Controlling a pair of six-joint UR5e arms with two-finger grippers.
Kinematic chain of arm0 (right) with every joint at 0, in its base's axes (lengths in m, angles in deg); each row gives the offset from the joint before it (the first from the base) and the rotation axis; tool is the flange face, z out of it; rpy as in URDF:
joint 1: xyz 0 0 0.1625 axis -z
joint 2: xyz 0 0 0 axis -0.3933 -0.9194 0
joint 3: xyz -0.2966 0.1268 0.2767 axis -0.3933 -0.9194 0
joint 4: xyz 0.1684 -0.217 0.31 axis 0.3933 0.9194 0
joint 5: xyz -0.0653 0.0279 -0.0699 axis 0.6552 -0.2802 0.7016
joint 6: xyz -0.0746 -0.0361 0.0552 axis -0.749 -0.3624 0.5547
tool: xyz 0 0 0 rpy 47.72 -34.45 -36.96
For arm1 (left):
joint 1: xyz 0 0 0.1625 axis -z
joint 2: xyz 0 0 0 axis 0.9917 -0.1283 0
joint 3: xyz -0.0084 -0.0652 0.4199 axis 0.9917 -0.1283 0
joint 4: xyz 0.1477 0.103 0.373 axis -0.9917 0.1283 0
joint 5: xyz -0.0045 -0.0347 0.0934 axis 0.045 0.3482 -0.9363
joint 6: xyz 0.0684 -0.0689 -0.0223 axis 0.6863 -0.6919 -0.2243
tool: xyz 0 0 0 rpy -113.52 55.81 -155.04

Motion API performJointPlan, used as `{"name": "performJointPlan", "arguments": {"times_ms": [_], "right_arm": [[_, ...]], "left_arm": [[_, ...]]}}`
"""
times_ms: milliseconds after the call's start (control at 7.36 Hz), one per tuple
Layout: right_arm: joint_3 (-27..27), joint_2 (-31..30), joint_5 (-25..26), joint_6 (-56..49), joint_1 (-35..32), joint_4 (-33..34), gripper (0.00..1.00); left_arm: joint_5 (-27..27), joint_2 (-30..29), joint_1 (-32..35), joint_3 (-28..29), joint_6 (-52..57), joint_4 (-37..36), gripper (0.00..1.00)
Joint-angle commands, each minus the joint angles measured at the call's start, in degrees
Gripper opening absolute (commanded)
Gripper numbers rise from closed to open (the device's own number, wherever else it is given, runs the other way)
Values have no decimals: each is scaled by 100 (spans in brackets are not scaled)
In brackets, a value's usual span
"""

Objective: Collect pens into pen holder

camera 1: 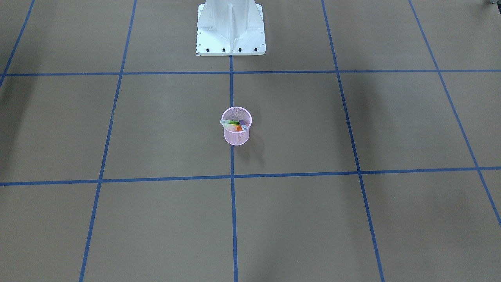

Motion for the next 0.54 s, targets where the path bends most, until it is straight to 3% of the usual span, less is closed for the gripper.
{"name": "performJointPlan", "arguments": {"times_ms": [0,408], "right_arm": [[55,57,10,10,15,-83,100],[38,276,10,19,164,-84,100]], "left_arm": [[1,8,-2,-11,-1,4,100],[1,16,-2,15,43,4,100]]}}
